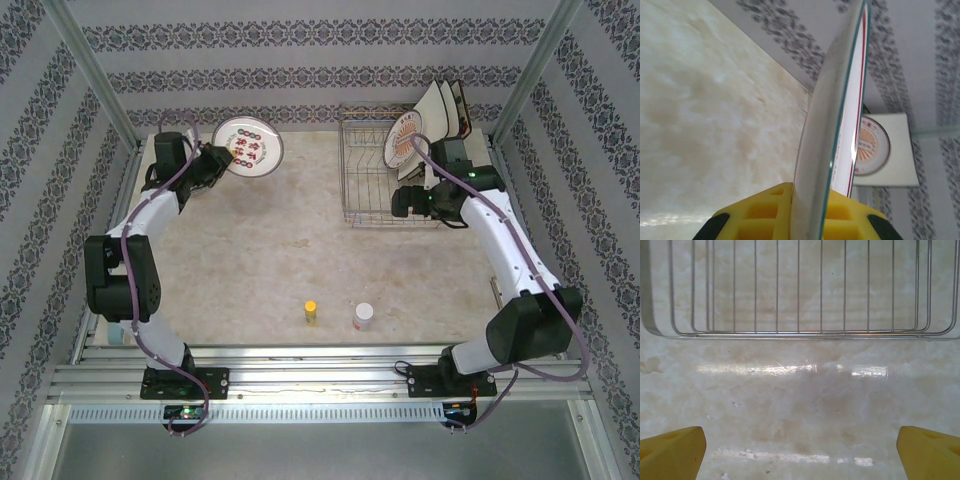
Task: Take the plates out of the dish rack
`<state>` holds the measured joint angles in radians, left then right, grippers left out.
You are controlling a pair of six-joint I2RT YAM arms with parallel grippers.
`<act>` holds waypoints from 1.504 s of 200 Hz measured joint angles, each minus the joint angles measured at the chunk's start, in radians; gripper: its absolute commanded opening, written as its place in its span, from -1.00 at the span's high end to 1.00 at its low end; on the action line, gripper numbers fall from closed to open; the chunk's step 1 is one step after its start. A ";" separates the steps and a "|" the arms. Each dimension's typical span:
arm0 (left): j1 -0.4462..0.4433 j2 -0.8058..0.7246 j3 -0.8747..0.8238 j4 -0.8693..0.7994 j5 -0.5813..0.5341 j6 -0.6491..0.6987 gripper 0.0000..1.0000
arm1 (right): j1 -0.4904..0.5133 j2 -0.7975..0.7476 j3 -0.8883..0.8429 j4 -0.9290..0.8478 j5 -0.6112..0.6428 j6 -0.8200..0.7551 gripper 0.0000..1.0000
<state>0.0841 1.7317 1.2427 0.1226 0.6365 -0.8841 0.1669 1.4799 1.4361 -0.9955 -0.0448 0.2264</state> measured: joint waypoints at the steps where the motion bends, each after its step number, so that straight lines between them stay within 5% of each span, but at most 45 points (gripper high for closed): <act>1: 0.001 0.000 -0.002 0.002 -0.003 -0.002 1.00 | 0.001 0.003 0.002 -0.001 0.001 0.000 -0.96; 121: 0.213 0.040 -0.105 0.179 -0.231 -0.132 1.00 | 0.032 0.092 0.087 -0.043 0.056 -0.044 -0.96; 222: 0.233 0.316 0.003 0.214 -0.253 -0.172 1.00 | 0.047 0.128 0.102 -0.044 0.056 -0.044 -0.96; 301: 0.252 0.395 0.077 0.225 -0.257 -0.172 1.00 | 0.048 0.179 0.122 -0.044 0.056 -0.044 -0.96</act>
<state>0.3359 2.1269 1.3201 0.3481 0.3794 -1.0557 0.2153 1.6585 1.5581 -1.0397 0.0116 0.1825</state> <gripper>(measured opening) 0.096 0.978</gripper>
